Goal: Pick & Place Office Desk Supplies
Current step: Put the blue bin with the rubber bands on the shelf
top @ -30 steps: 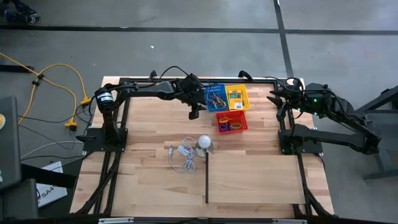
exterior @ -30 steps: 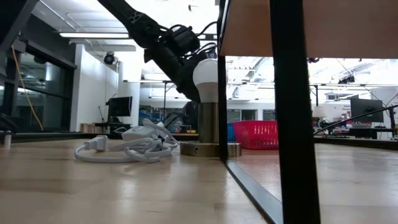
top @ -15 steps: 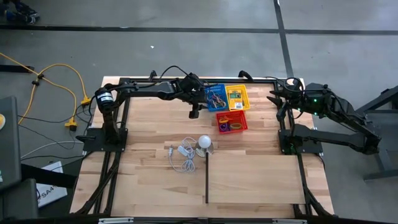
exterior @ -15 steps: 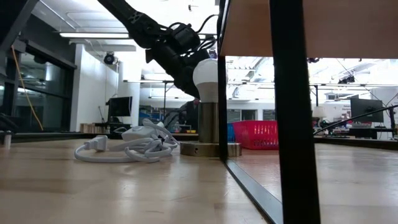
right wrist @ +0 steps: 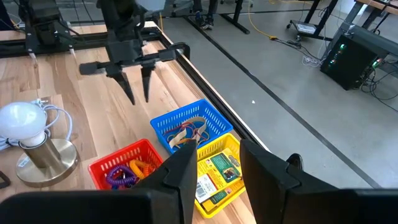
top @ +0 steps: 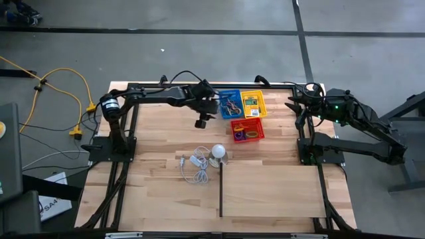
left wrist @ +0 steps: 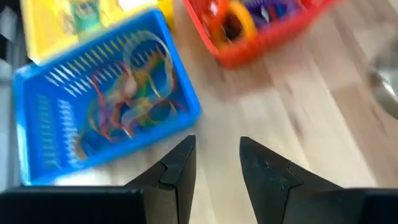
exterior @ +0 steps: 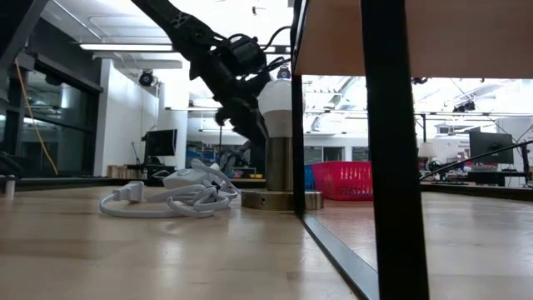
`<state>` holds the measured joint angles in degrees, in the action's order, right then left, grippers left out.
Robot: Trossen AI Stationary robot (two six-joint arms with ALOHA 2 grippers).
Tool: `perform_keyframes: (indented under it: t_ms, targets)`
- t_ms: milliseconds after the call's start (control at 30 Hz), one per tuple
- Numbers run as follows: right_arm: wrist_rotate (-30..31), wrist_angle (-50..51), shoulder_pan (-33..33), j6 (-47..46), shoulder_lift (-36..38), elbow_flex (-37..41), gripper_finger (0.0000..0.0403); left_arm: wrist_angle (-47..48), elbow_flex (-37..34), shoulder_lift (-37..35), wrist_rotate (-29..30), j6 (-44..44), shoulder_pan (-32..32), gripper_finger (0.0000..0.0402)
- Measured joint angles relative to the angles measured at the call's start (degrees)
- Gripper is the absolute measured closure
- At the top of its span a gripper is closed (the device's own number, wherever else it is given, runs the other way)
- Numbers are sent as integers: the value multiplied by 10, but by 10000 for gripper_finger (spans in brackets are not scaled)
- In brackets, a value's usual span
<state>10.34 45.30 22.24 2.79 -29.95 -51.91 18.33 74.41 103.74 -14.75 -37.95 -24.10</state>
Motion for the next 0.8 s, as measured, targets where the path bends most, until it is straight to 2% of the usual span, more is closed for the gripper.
perform_keyframes:
  t_ms: [267,400,800]
  targets:
    - [0,0,0,0,0,0,293,120,0,-42,12,25,-12,284]
    - [0,0,0,0,0,0,293,149,-13,-62,14,31,-33,284]
    - [0,0,0,0,0,0,293,145,-125,-151,-2,60,-71,284]
